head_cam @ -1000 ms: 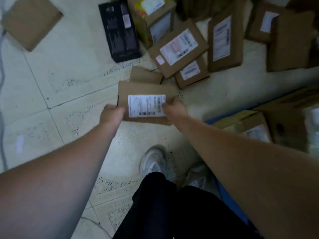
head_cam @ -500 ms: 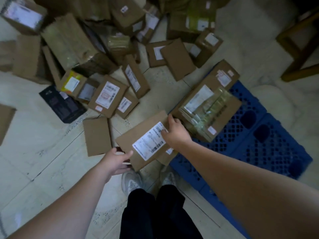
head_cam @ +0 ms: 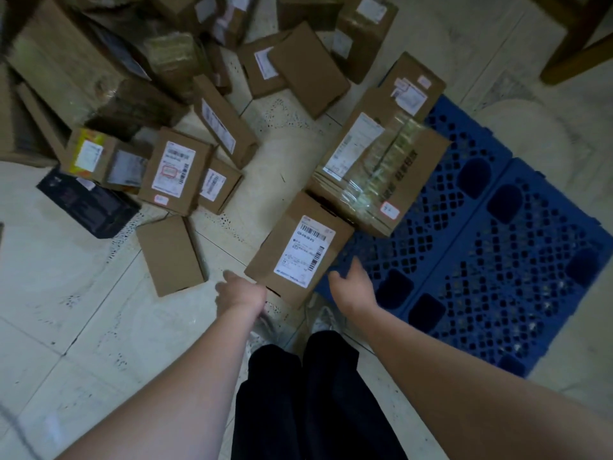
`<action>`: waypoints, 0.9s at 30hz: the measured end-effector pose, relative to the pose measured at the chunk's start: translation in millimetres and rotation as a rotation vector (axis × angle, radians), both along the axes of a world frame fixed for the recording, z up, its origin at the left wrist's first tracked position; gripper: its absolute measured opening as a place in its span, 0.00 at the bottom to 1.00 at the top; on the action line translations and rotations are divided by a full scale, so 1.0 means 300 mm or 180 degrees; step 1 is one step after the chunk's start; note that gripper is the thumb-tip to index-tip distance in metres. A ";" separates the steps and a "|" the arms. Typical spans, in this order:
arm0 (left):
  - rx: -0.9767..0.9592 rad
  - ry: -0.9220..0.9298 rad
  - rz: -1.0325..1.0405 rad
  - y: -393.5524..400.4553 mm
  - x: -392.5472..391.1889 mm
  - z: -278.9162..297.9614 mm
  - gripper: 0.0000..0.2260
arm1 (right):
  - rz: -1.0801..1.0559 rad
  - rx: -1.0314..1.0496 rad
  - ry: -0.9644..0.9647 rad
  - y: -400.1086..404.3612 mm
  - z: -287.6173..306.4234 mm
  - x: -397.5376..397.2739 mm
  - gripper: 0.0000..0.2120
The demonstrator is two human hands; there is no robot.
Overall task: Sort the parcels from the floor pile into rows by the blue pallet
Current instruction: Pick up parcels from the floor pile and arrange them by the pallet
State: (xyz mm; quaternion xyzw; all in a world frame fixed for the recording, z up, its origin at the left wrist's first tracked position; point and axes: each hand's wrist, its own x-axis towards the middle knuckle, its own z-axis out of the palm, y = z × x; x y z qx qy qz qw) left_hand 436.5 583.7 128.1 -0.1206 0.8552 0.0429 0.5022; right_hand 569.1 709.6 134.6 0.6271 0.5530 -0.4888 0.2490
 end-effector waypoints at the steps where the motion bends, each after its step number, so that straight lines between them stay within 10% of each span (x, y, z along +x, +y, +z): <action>1: 0.0196 0.0145 -0.0214 0.002 -0.019 -0.008 0.31 | -0.0209 -0.0091 0.0021 0.004 -0.012 -0.010 0.33; 8: 0.1031 -0.0225 -0.0222 0.082 -0.055 -0.038 0.21 | -0.0934 -0.0263 0.0037 0.028 -0.036 -0.105 0.26; 17: 0.0369 -0.0091 -0.0054 -0.117 -0.237 0.055 0.25 | 0.1119 0.1368 0.0285 -0.025 0.183 -0.372 0.19; 27: -0.0042 -0.0069 0.0354 -0.572 -0.533 -0.301 0.22 | 0.1351 0.0074 0.0640 -0.362 -0.210 -0.940 0.20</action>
